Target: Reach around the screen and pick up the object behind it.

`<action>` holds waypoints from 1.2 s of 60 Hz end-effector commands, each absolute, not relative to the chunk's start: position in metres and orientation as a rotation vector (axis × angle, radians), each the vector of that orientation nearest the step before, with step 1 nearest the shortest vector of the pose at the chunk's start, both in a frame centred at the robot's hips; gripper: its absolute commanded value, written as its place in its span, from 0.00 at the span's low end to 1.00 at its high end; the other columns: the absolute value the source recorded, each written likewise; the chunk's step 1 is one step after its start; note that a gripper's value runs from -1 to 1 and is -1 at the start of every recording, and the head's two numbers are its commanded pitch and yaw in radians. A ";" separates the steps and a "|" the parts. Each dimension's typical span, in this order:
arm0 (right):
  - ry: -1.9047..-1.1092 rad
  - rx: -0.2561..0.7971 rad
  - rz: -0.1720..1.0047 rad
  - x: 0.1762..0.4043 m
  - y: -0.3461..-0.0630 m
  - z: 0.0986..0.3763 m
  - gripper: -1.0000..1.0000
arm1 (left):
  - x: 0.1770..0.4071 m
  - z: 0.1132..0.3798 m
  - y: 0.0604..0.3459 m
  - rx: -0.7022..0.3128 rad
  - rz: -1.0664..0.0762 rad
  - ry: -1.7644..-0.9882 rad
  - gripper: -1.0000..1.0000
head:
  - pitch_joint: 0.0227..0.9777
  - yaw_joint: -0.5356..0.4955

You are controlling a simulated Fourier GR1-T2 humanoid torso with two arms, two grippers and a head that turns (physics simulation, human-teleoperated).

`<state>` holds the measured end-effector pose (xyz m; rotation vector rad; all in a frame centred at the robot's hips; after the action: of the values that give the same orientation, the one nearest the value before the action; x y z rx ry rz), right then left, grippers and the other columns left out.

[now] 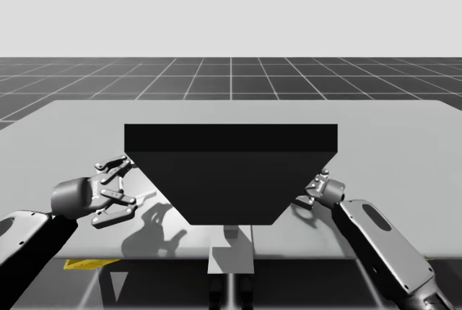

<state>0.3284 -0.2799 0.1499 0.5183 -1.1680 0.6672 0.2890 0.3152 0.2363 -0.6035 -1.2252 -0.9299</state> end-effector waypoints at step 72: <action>-1.351 0.323 0.604 0.342 -0.316 0.177 1.00 | 0.287 0.234 0.317 -0.602 -0.986 -1.224 0.00 | 0.08 0.47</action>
<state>0.3297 -0.2830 0.1468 0.4790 -1.2220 0.7509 0.2884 0.3173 0.2343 -0.5642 -1.2441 -0.9447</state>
